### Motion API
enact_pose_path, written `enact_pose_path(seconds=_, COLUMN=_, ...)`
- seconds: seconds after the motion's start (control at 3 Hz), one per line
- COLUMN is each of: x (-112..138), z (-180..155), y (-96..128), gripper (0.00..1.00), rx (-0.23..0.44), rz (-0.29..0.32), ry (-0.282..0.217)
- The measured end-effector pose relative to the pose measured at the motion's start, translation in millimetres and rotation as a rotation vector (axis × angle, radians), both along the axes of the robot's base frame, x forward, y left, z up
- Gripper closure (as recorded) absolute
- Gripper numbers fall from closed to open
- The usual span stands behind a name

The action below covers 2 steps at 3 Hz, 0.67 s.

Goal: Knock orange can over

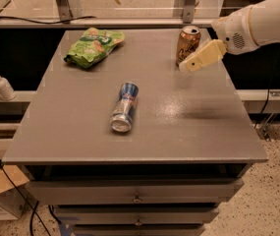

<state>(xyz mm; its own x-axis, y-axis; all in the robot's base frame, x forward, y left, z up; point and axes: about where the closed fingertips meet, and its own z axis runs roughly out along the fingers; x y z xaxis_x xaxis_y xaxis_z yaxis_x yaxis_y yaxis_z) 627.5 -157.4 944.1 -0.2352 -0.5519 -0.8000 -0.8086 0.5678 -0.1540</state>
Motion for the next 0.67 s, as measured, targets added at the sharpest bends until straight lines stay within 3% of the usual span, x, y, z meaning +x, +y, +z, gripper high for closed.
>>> enact_pose_path(seconds=0.33, x=2.6, z=-11.1, y=-1.0, gripper=0.00, rx=0.023, rz=-0.042, ry=0.001)
enact_pose_path(seconds=0.67, x=30.9, z=-12.4, y=-10.2, gripper=0.00, rx=0.065, rz=-0.104, ry=-0.059)
